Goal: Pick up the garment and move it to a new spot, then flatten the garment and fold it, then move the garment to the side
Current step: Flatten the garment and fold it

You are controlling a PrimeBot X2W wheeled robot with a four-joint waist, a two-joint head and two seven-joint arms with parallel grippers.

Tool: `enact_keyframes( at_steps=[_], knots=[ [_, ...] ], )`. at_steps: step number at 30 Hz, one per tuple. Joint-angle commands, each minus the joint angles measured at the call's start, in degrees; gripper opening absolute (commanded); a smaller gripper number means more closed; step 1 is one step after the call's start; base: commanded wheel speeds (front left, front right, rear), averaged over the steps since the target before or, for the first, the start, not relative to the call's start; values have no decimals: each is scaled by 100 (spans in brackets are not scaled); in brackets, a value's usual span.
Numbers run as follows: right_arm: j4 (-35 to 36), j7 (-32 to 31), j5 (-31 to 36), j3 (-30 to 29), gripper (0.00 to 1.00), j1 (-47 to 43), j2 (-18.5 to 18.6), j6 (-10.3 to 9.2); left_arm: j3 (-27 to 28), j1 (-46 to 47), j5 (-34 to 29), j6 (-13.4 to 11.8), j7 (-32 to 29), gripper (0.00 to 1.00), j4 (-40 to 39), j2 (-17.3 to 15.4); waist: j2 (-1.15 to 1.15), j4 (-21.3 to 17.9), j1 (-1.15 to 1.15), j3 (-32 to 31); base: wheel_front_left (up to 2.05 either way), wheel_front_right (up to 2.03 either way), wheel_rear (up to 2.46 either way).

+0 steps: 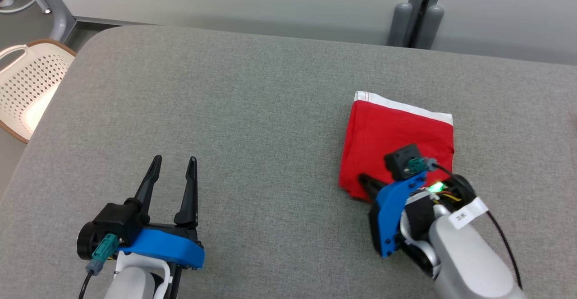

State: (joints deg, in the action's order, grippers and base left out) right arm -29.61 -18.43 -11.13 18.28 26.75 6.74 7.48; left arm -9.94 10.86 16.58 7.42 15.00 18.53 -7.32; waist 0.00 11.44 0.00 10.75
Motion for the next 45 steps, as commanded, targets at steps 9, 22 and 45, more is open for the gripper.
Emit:
enact_keyframes(
  at_steps=[9, 22, 45],
  knots=[
    [1222, -360, -1125, 1821, 0, -587, -11, 3, 61, -149, 52, -91, 22, 100, -47, -50, 0, -84, 0, -250, 0, 0, 0],
    [2724, 1431, -907, 178, 100, -1812, -211, 3, 267, -564, 186, -241, 21, 100, -106, -197, 0, -633, 0, -713, 0, 0, 0],
    [2322, 1837, 273, -2315, 100, -2270, -256, 3, 390, -1041, 348, -442, -23, 100, -161, -335, 0, -1234, 0, -1088, 0, 0, 0]
  ],
)
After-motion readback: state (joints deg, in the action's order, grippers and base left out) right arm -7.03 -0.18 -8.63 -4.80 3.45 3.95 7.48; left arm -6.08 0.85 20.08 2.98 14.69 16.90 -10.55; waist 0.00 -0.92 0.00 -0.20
